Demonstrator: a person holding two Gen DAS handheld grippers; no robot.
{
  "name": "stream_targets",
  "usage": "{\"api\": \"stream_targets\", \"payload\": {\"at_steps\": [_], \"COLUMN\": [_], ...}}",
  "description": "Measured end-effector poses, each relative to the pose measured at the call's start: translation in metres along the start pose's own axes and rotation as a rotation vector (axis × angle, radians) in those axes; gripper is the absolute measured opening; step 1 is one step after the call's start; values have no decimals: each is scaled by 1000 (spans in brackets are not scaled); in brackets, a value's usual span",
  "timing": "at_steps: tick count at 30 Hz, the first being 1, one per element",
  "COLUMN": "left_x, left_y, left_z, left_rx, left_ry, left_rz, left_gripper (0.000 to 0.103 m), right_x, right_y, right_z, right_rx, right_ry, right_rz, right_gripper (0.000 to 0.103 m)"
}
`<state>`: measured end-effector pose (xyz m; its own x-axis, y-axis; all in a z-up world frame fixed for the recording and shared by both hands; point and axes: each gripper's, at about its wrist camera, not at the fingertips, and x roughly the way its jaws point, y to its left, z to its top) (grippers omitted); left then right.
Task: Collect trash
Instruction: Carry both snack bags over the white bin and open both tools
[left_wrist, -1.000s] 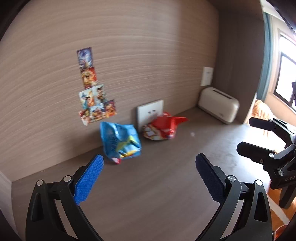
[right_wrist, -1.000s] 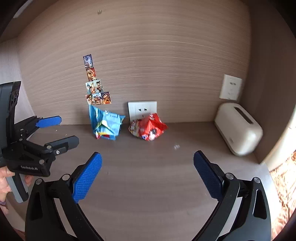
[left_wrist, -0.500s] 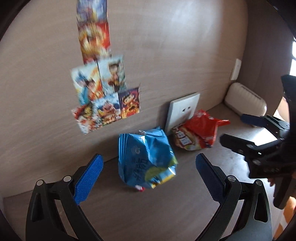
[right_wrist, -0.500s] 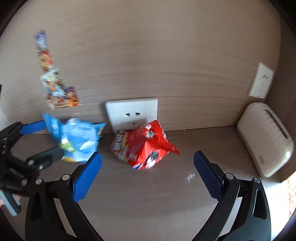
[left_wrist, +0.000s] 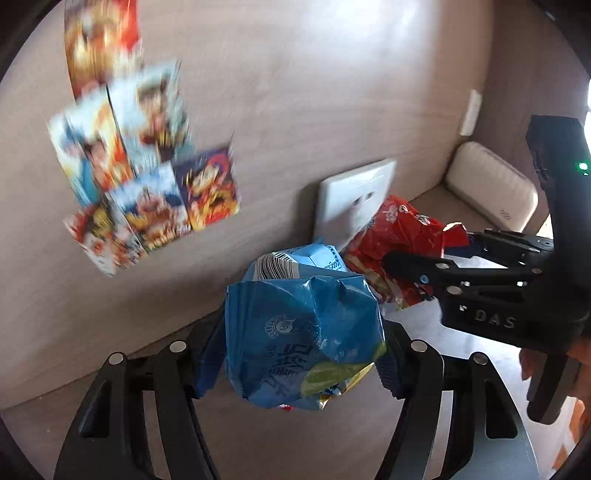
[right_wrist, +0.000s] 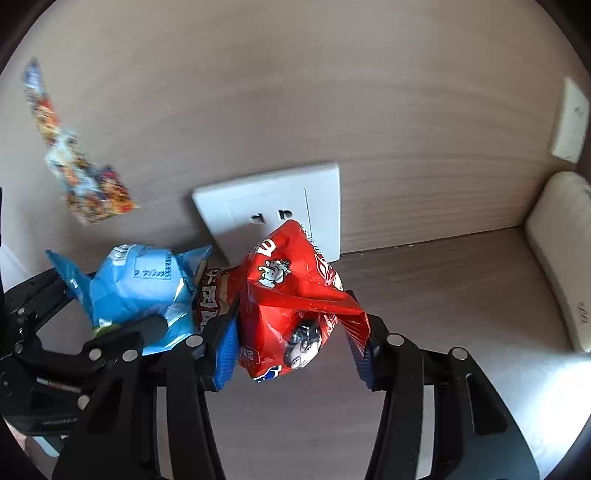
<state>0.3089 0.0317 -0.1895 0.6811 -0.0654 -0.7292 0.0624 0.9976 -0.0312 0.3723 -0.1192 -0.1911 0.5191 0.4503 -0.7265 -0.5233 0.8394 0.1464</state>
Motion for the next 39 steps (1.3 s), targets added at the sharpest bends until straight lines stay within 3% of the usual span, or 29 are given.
{"api": "stream_targets", "payload": {"at_steps": [10, 17, 28, 39], "left_x": [-89, -114, -137, -148], "left_y": [-69, -145, -293, -408], "left_z": [6, 11, -29, -89], "left_rx": [125, 229, 395, 542], "left_ry": [-96, -133, -98, -33], "left_rz": [-22, -123, -366, -506], "left_gripper": [66, 66, 66, 66], "right_x": [-139, -235, -338, -417], "right_y": [-21, -46, -110, -150], "right_z": [-43, -85, -194, -313], "right_rx": [67, 116, 293, 504], "right_ry": [-171, -257, -234, -190], "right_rz": [-54, -177, -401, -540], "right_gripper": [52, 52, 52, 52]}}
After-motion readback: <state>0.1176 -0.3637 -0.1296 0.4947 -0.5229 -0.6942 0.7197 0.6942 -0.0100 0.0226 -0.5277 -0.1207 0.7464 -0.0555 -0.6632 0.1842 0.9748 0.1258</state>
